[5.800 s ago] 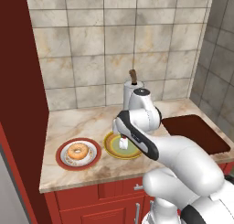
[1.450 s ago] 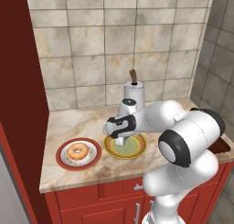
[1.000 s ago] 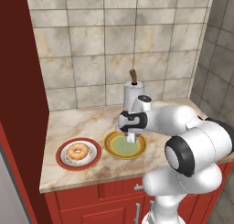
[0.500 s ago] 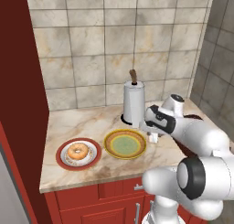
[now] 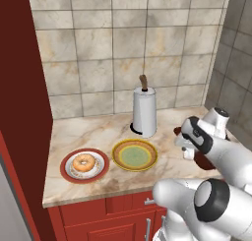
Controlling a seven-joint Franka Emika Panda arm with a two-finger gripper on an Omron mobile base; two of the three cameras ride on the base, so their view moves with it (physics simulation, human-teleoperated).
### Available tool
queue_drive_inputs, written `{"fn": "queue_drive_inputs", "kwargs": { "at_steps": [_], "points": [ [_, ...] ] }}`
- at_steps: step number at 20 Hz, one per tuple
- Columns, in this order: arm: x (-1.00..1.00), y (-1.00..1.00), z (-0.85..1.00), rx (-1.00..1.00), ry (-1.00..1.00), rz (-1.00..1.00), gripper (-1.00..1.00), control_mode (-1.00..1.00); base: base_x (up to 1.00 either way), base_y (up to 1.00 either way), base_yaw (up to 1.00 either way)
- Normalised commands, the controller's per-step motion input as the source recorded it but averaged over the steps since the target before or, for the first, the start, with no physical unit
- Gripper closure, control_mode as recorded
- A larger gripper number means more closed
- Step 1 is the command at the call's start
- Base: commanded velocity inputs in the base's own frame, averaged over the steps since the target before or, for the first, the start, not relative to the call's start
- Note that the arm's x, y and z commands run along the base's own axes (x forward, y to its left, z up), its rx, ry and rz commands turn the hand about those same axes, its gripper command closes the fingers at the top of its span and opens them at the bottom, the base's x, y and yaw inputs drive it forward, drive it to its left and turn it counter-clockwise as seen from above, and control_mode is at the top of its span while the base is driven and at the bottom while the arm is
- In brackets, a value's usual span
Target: Move the dessert items from the plates to the tray.
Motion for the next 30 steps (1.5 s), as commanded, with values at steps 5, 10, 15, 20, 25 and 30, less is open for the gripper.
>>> {"fn": "queue_drive_inputs", "kwargs": {
  "at_steps": [5, 10, 15, 20, 25, 30],
  "points": [
    [-0.16, -0.81, 0.0, 0.0, 0.0, 0.0, 1.0, -1.0, 0.0, 0.0, 0.0],
    [0.0, -0.63, 0.0, 0.0, 0.0, 0.0, 1.0, -1.0, 0.0, 0.0, 0.0],
    [0.05, -0.55, 0.0, 0.0, 0.0, 0.0, 1.0, -1.0, 0.0, 0.0, 0.0],
    [0.09, -0.45, 0.0, 0.0, 0.0, 0.0, 1.0, -1.0, 0.0, 0.0, 0.0],
    [0.01, -0.16, -0.05, 0.0, 0.0, 0.0, 1.0, -1.0, 0.0, 0.0, 0.0],
    [0.0, -0.02, -0.12, 0.0, 0.0, 0.0, 1.0, -1.0, 0.0, 0.0, 0.0]
  ]
}}
